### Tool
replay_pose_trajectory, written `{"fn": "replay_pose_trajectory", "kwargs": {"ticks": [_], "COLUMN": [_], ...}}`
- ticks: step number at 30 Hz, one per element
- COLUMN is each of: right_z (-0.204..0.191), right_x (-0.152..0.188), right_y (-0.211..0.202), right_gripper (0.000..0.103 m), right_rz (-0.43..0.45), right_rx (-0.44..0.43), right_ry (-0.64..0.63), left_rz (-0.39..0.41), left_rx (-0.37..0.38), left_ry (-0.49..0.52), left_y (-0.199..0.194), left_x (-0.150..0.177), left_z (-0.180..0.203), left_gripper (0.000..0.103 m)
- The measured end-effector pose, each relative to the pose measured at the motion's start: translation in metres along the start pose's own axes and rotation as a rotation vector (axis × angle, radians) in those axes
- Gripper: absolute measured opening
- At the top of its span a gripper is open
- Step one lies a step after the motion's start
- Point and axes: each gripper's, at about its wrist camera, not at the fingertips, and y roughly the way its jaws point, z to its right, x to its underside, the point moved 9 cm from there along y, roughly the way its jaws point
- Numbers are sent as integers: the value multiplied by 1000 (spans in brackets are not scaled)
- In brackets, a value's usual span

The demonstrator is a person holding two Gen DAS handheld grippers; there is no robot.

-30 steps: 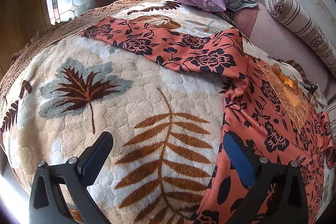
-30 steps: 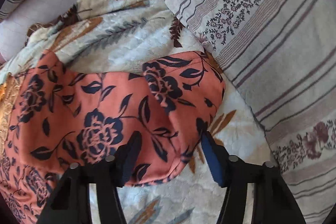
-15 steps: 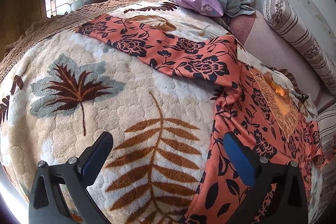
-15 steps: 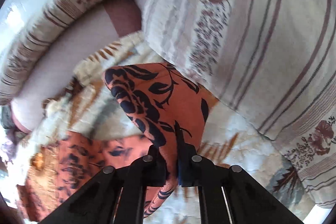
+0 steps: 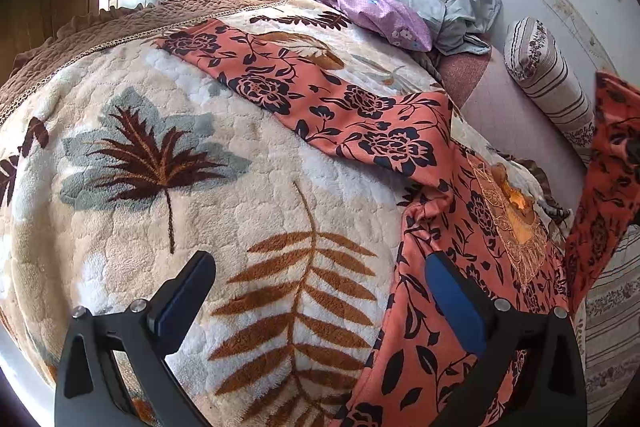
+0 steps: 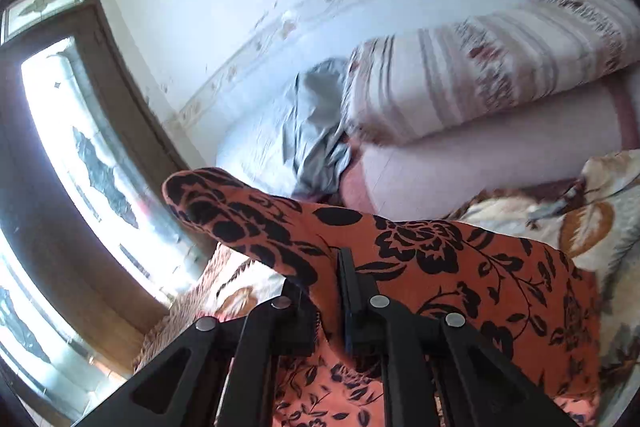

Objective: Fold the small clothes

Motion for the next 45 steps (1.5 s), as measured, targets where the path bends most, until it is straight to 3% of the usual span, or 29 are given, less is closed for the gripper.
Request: {"fn": "replay_pose_trajectory", "kwargs": {"ticks": [1,4,5,6,7,9,10,12,17,23,24,26,31,34,36,39,42,45], "right_z": [-6,4,14,30,44,65,67,68,46,9,3,-7,-8,26,77,177,269,317], "right_x": [20,95,123,148,172,199,199,193,183,182,189,222,201,171,143,118,117,104], "right_y": [22,90,106,121,131,133,126,121,114,116,124,146,129,103,83,58,40,13], "right_gripper": [13,30,41,62,70,75,76,91,94,95,95,96,95,95,95,95,94,95], "right_rz": [-43,-233,-304,-370,-424,-459,-430,-413,-416,-398,-426,-587,-481,-410,-328,-238,-224,-91], "right_rx": [11,57,66,83,113,133,108,96,12,-190,-203,-226,-241,-202,-127,-20,134,110], "right_ry": [-23,-20,13,53,90,139,122,116,143,333,344,368,376,346,380,548,661,762], "left_rz": [-1,-3,-5,-6,-7,-8,-7,-7,-3,-9,-11,-12,-13,-12,-9,-17,-23,-27], "left_rx": [3,8,10,12,14,19,25,28,19,20,19,17,24,22,15,9,-14,-27], "left_ry": [2,4,2,-1,-2,-6,-9,-7,16,-2,3,11,-16,-4,8,21,52,63], "left_y": [0,1,1,2,2,2,2,2,2,3,4,4,4,4,4,6,11,14], "left_x": [0,0,0,0,0,0,0,0,1,2,2,2,1,2,2,5,7,9], "left_z": [1,2,2,2,2,3,4,6,10,7,7,8,3,5,7,10,12,13], "left_gripper": [103,103,103,103,103,103,103,103,103,103,103,103,103,103,103,103,103,103]}}
